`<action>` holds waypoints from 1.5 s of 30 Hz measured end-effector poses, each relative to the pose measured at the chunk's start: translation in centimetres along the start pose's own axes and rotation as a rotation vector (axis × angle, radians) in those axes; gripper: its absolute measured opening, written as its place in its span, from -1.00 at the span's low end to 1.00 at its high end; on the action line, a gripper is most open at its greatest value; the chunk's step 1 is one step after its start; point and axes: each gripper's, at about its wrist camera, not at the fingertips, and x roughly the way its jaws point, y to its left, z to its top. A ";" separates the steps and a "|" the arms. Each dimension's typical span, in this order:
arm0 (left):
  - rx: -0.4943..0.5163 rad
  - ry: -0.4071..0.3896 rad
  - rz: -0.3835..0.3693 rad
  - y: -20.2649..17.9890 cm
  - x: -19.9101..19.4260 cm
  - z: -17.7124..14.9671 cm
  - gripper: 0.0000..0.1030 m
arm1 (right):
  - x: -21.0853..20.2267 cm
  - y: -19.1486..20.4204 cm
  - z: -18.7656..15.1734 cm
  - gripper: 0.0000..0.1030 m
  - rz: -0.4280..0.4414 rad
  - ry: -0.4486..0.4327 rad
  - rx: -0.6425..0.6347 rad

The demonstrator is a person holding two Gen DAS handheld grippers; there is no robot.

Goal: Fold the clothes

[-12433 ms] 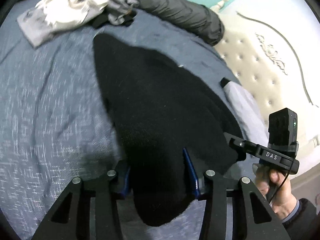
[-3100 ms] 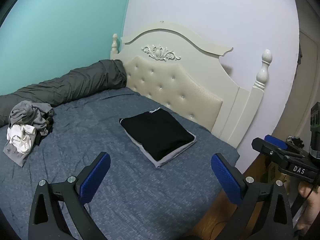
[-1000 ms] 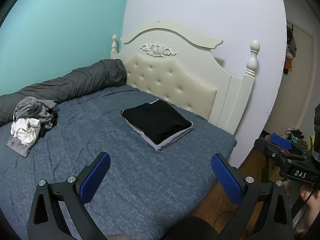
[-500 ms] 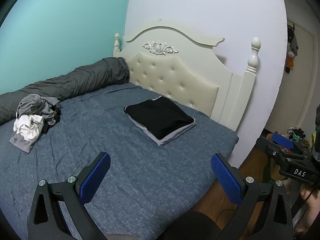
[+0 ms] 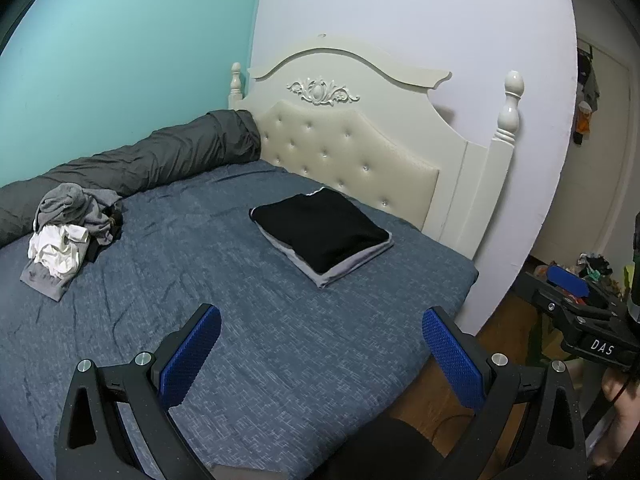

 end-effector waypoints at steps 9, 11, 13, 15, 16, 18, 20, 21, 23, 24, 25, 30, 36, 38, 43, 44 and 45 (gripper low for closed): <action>0.000 -0.012 0.006 0.0 -0.2 0.0 0.99 | 0.2 0.1 0.0 0.99 0.006 0.006 -0.003; -0.001 -0.012 0.007 0.0 -0.2 0.0 0.99 | 0.3 0.1 0.0 0.99 0.007 0.008 -0.005; -0.005 -0.011 0.008 0.0 -0.2 0.0 0.99 | 0.3 0.1 -0.1 0.99 0.009 0.010 -0.006; -0.007 -0.010 0.010 0.1 -0.1 0.0 0.99 | 0.3 0.1 -0.1 0.99 0.008 0.010 -0.007; -0.007 -0.009 0.009 0.1 -0.1 0.0 0.99 | 0.3 0.1 -0.1 0.99 0.008 0.009 -0.007; -0.008 -0.010 0.007 0.0 -0.1 0.1 0.99 | 0.3 0.2 -0.1 0.99 0.008 0.009 -0.008; -0.009 -0.010 0.006 0.0 -0.1 0.1 0.99 | 0.3 0.2 -0.2 0.99 0.008 0.008 -0.008; -0.010 -0.009 0.006 0.0 -0.1 0.1 0.99 | 0.3 0.2 -0.2 0.99 0.008 0.008 -0.008; -0.011 -0.008 0.007 0.0 -0.1 0.1 0.99 | 0.3 0.1 -0.2 0.99 0.008 0.009 -0.007; -0.012 -0.007 0.007 0.0 -0.1 0.1 0.99 | 0.4 0.1 -0.2 0.99 0.008 0.010 -0.006; -0.013 -0.006 0.007 0.0 -0.1 0.0 0.99 | 0.4 0.1 -0.2 0.99 0.008 0.011 -0.005; -0.017 -0.003 0.008 0.0 0.0 0.0 0.99 | 0.4 0.0 -0.2 0.99 0.009 0.011 -0.003; -0.019 0.001 0.007 -0.1 0.1 -0.1 0.99 | 0.4 -0.1 -0.2 0.99 0.011 0.013 -0.002; -0.017 0.003 0.005 -0.1 0.1 -0.1 0.99 | 0.4 -0.2 -0.2 0.99 0.011 0.013 -0.001; -0.013 0.006 0.000 -0.2 0.1 -0.2 0.99 | 0.6 -0.2 -0.4 0.99 0.010 0.017 0.001; -0.015 0.007 -0.001 -0.2 0.1 -0.2 0.99 | 0.6 -0.2 -0.4 0.99 0.010 0.018 0.001; -0.014 0.007 0.000 -0.2 0.1 -0.3 0.99 | 0.6 -0.1 -0.5 0.99 0.010 0.019 0.001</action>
